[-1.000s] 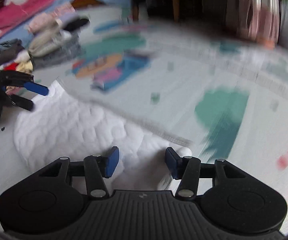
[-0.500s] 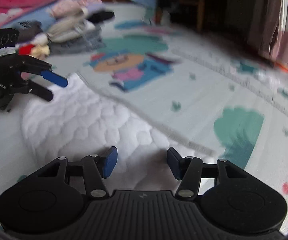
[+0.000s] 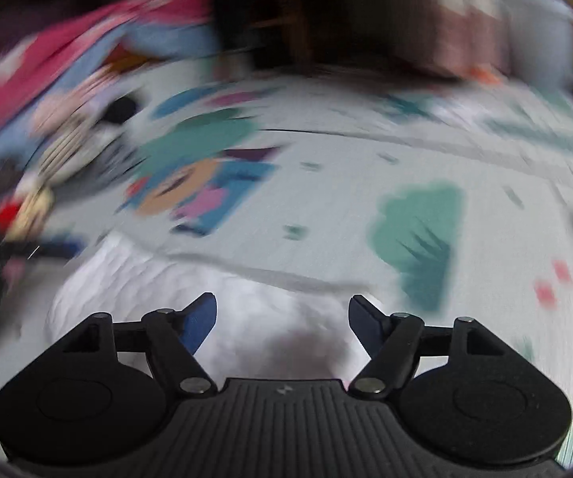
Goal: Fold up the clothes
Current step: 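Grasp the folded jacket with both grippers and lift it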
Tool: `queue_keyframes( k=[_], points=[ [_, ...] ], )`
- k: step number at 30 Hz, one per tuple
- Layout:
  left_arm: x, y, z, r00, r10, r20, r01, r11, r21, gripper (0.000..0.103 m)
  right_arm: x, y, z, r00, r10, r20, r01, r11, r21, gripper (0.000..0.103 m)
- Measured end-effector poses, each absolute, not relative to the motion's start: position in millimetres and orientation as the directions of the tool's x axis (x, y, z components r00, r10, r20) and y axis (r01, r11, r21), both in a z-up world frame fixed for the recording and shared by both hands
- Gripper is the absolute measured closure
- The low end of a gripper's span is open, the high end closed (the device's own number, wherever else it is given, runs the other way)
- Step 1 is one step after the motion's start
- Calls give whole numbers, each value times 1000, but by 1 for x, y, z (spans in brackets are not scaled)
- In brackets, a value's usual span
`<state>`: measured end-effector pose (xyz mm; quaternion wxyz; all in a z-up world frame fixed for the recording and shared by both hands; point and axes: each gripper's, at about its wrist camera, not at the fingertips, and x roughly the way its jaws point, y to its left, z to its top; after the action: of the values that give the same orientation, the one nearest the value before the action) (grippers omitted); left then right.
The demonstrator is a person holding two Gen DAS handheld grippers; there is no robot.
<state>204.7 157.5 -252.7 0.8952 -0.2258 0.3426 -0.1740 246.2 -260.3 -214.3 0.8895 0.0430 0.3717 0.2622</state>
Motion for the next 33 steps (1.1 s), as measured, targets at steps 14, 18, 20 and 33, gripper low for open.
queue_keyframes(
  k=[14, 18, 20, 33],
  points=[
    [214, 152, -298, 539, -638, -550, -107, 596, -796, 47, 245, -279, -271, 385, 621, -682, -213, 779, 589, 67],
    [204, 158, -299, 440, -707, -553, -100, 573, -813, 52, 193, -302, -281, 339, 666, -665, -85, 725, 683, 67],
    [196, 159, -286, 462, -675, -575, -14, 643, -766, 52, 166, -312, -279, 376, 651, -659, -98, 735, 670, 58],
    [180, 145, -293, 450, -657, -604, -40, 661, -749, 68, 148, -298, -291, 473, 655, -590, -100, 705, 702, 68]
  ],
)
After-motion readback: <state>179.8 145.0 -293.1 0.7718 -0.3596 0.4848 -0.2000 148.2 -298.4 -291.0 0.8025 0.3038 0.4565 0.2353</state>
